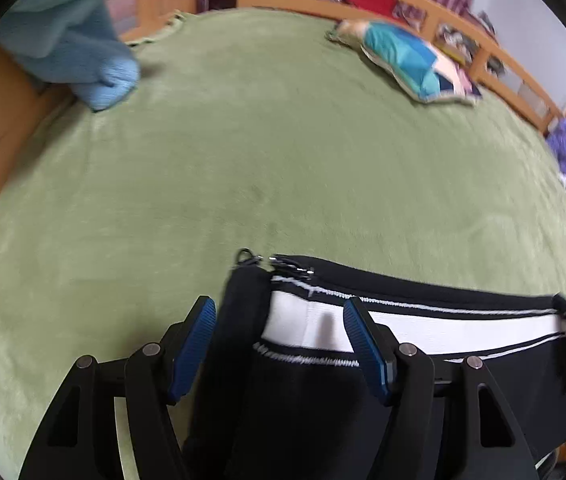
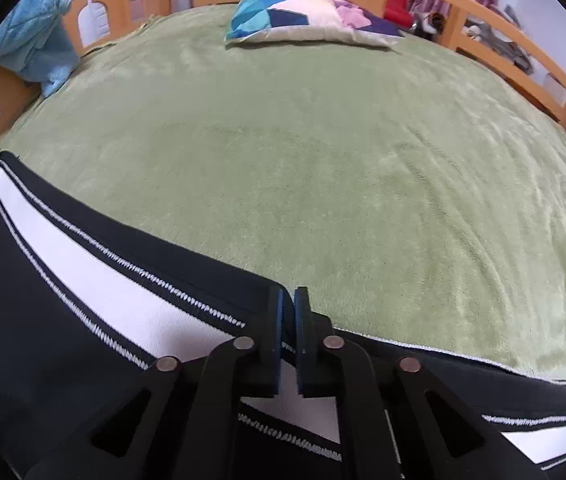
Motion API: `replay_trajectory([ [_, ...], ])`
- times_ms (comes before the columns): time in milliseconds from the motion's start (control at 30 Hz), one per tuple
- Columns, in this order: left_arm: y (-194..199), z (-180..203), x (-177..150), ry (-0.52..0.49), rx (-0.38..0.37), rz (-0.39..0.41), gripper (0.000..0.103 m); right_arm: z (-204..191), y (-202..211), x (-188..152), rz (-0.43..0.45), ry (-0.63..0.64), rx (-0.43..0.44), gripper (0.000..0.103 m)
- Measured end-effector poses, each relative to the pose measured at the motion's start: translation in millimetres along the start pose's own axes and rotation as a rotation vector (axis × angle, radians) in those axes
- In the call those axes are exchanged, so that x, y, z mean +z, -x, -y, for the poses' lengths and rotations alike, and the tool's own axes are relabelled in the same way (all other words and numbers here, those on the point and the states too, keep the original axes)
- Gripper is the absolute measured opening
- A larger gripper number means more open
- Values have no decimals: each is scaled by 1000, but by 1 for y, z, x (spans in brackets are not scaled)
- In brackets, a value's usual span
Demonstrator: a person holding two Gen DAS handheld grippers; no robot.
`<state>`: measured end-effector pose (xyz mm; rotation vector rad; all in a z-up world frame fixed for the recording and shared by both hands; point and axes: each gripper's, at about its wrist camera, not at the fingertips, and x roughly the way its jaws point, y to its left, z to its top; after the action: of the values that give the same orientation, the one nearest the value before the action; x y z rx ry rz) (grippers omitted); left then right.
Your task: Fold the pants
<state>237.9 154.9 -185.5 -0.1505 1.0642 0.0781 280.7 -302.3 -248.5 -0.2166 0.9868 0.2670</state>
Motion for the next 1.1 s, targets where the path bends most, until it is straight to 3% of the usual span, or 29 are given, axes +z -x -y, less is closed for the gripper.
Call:
replay_trajectory([
  [33, -7, 2, 1, -6, 10, -12, 61, 0, 4, 0, 2, -12, -3, 13],
  [67, -13, 4, 2, -10, 9, -20, 51, 2, 9, 1, -2, -29, 9, 25],
  [100, -20, 5, 2, -12, -17, -38, 18, 4, 17, 1, 0, -45, 29, 39],
  [167, -18, 2, 3, 6, -29, -23, 15, 5, 34, -3, 33, -51, 37, 54],
  [200, -10, -1, 4, 6, -43, 5, 14, 4, 41, -6, 44, -47, 25, 55],
  [267, 8, -8, 9, -6, -63, 62, 14, 6, 56, -13, 51, -64, 4, 55],
  [367, -11, -9, 16, -2, -34, -19, 17, 14, 76, -32, 52, -128, 51, 55],
  [433, -21, -5, 15, -27, 21, -65, 27, 15, 83, -45, 45, -152, 55, 55],
  [467, -15, -5, 12, -24, 32, -53, 30, 16, 85, -55, 33, -174, 43, 55],
  [533, 5, -7, 5, -8, 38, -11, 51, 17, 90, -71, 11, -207, 25, 55],
  [600, 28, -11, -8, -13, 11, 24, 63, 20, 99, -87, 16, -252, 21, 55],
  [700, 54, -16, -31, -8, -6, 33, 63, 21, 113, -108, 27, -300, -6, 55],
  [900, 99, -30, -98, 49, -139, 41, 63, 17, 133, -142, 53, -411, -32, 55],
  [1100, 91, -42, -149, 170, -272, 14, 61, 10, 143, -163, 45, -488, -24, 55],
])
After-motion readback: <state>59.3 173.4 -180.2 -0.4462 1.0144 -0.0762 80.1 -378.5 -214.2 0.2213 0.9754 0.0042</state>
